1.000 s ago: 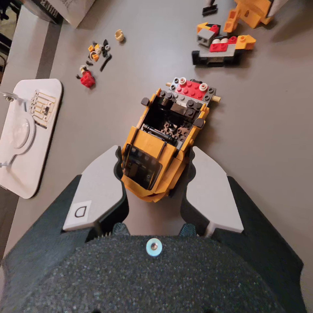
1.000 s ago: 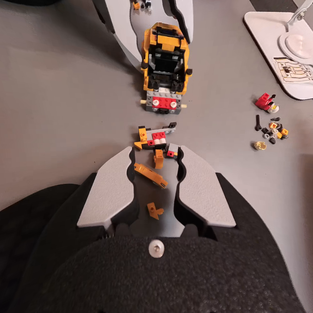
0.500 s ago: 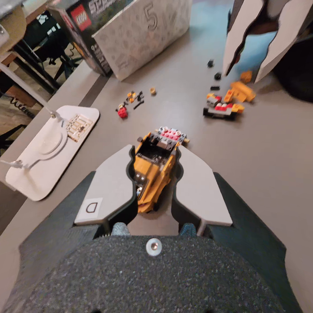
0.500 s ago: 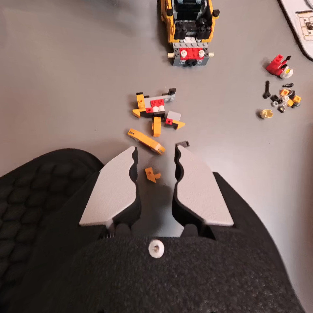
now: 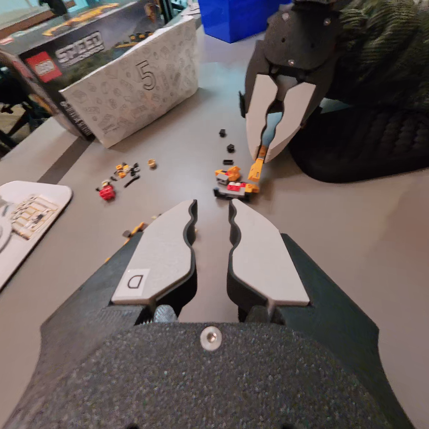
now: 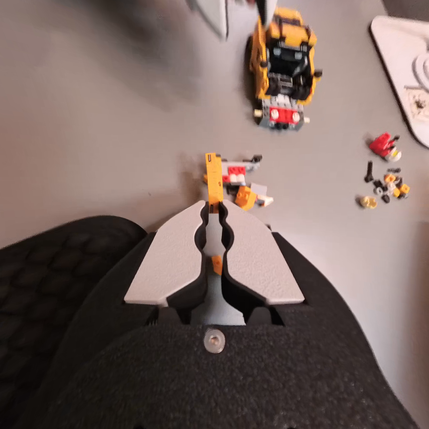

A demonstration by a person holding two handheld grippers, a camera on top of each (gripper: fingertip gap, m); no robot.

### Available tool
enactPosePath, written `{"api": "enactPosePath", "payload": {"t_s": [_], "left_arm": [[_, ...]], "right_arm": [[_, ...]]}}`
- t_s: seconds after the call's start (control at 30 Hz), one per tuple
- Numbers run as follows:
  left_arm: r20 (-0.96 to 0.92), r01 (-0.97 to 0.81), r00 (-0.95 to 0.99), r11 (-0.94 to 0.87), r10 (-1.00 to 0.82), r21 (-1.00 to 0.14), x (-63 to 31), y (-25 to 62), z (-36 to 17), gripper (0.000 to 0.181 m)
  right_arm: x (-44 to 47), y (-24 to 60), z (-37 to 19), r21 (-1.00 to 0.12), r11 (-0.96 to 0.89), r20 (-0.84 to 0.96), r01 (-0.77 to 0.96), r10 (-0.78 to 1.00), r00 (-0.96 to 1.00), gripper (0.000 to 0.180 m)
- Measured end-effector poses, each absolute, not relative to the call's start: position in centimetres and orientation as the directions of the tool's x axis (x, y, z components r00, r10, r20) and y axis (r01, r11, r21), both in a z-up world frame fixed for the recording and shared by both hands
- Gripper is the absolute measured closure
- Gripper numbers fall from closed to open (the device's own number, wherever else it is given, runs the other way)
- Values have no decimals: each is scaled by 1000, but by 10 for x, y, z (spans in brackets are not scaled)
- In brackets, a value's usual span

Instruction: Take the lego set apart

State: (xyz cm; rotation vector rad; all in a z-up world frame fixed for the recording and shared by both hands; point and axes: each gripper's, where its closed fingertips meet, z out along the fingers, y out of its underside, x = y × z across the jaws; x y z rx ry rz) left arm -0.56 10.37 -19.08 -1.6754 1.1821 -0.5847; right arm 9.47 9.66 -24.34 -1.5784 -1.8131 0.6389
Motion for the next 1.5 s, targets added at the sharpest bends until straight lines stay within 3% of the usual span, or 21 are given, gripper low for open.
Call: {"api": "enactPosePath", "payload": {"t_s": [0.23,0.43,0.57,1.07,1.23,1.37,1.5], "left_arm": [[-46,-431,271,-78,-961,-899,37,68,-203,144],[-42,-436,225,-62,-973,-898,48,56,-203,167],[-11,-437,216,-86,-976,-895,47,54,-203,167],[-43,-481,191,-56,-981,-875,43,53,-211,167],[-86,-531,201,-35,-976,-847,41,57,-223,159],[-106,-550,205,-25,-973,-835,39,58,-225,168],[-143,-590,218,-14,-965,-807,32,65,-233,166]], "right_arm": [[60,65,-211,-864,121,62,489,989,-136,172],[49,55,-203,-900,37,-32,435,988,-149,172],[48,54,-202,-903,32,-36,428,988,-150,172],[44,52,-204,-897,107,46,429,988,-149,172],[44,53,-218,-854,173,113,491,982,-150,172],[45,58,-223,-833,198,152,517,980,-130,172],[50,71,-236,-733,341,335,588,934,-123,172]]}}
